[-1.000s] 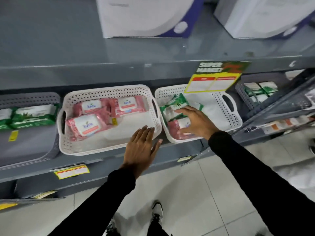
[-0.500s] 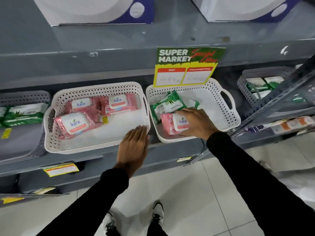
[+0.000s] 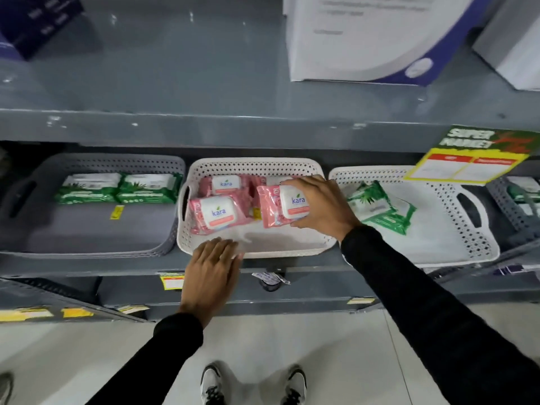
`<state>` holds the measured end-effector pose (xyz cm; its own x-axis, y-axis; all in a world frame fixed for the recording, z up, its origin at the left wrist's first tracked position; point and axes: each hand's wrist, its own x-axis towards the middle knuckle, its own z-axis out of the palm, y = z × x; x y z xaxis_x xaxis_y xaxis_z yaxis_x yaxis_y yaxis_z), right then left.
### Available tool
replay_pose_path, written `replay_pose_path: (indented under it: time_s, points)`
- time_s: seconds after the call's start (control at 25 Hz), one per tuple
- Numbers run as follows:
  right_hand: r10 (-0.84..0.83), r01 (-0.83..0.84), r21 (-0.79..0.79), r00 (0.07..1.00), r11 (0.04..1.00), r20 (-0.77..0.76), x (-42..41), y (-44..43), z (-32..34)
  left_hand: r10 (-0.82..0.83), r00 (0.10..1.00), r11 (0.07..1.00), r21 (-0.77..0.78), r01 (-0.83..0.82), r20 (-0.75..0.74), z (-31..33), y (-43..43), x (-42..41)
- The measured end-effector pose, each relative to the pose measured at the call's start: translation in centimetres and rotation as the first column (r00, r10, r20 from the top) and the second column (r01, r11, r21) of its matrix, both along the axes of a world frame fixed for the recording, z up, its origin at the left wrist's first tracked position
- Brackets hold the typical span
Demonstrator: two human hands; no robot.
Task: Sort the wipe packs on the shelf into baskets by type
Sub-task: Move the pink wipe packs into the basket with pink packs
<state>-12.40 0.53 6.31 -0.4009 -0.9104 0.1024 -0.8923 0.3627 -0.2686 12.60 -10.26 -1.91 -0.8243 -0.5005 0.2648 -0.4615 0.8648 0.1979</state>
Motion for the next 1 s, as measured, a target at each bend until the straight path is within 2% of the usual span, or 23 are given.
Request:
replay_pose_path:
  time_s: [0.24,0.32,0.44,0.6,0.68,0.84,1.0]
  points:
    - [0.004,0.014,0.190,0.995,0.982,-0.097,2.3,-4.7,-5.5,-0.031,1.000,0.997,0.072,0.032,-0.003,-1.1,-0.6,0.7]
    - [0.008,0.007,0.183,0.997,0.983,-0.082,2.4,-4.4,-6.2,-0.031,1.000,0.997,0.066,0.031,0.000,-1.3,-0.5,0.6]
    - [0.005,-0.011,0.152,0.999,0.988,0.037,1.6,-3.2,-5.4,-0.009,1.000,0.995,0.097,0.009,0.006,-1.2,-0.1,0.1]
    - [-0.135,0.134,0.018,0.987,0.991,0.088,-2.5,0.5,-3.1,-0.078,0.997,0.988,0.133,0.078,-0.008,-0.4,2.0,-2.5]
    - [-0.202,0.201,0.013,0.975,0.979,0.093,-5.4,3.3,-2.3,-0.128,0.991,0.980,0.148,0.130,-0.026,0.1,3.7,-4.7]
    - [-0.252,0.230,0.167,0.960,0.959,0.124,-10.2,8.3,-2.3,-0.173,0.985,0.968,0.184,0.173,-0.019,0.9,7.4,-9.2]
    - [-0.131,0.123,0.293,0.991,0.948,0.009,-13.2,10.9,-4.0,-0.200,0.979,0.969,0.157,0.193,0.034,0.6,10.5,-12.6]
